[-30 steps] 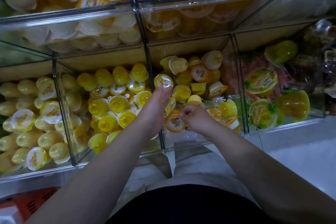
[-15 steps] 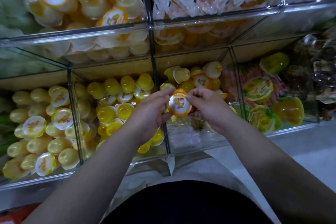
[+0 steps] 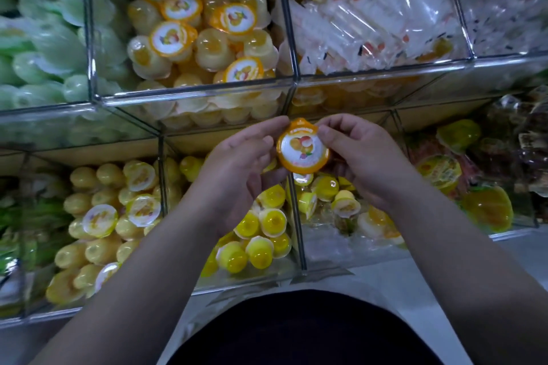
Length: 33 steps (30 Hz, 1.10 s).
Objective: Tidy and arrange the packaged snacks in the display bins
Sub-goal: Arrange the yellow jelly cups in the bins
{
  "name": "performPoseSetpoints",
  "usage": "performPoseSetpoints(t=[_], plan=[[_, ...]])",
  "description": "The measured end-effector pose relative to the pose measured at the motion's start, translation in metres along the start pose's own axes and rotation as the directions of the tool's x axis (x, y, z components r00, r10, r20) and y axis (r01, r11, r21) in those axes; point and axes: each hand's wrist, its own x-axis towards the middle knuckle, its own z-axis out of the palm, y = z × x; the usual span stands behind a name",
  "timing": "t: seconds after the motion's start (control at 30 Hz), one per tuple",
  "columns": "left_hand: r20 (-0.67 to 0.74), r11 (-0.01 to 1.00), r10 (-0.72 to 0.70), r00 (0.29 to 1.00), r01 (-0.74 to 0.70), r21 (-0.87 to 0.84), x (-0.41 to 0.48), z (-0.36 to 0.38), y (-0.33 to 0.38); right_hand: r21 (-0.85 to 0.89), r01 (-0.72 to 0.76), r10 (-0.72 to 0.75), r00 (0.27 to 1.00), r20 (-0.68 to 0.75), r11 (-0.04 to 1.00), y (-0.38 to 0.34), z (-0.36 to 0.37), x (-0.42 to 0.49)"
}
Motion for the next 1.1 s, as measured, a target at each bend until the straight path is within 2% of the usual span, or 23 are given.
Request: performPoseSetpoints(t=[0.33, 0.63, 0.9, 1.1], plan=[[0.077, 0.990, 0.137, 0.988, -0.134, -0.039, -0.015, -0.025, 0.051, 0.021, 0.126, -0.127, 0.991, 0.045, 0.992, -0.034, 0.039, 0.007], [-0.004, 0.965, 0.249, 0.968, -0.249, -0.078, -0.007, -0.046, 0.087, -0.012, 0.247, -0.246, 0.968, 0.056, 0.969, -0.058, 0.074, 0.031], [-0.081, 0.972, 0.214, 0.974, -0.220, -0.079, 0.010, -0.063, 0.101, -0.154, 0.281, -0.284, 0.959, 0.004, 0.947, -0.062, 0.096, 0.060], [-0.141, 0.975, 0.198, 0.970, -0.210, -0.078, 0.028, -0.073, 0.105, -0.471, 0.390, -0.442, 0.897, 0.000, 0.792, -0.060, 0.104, 0.083]])
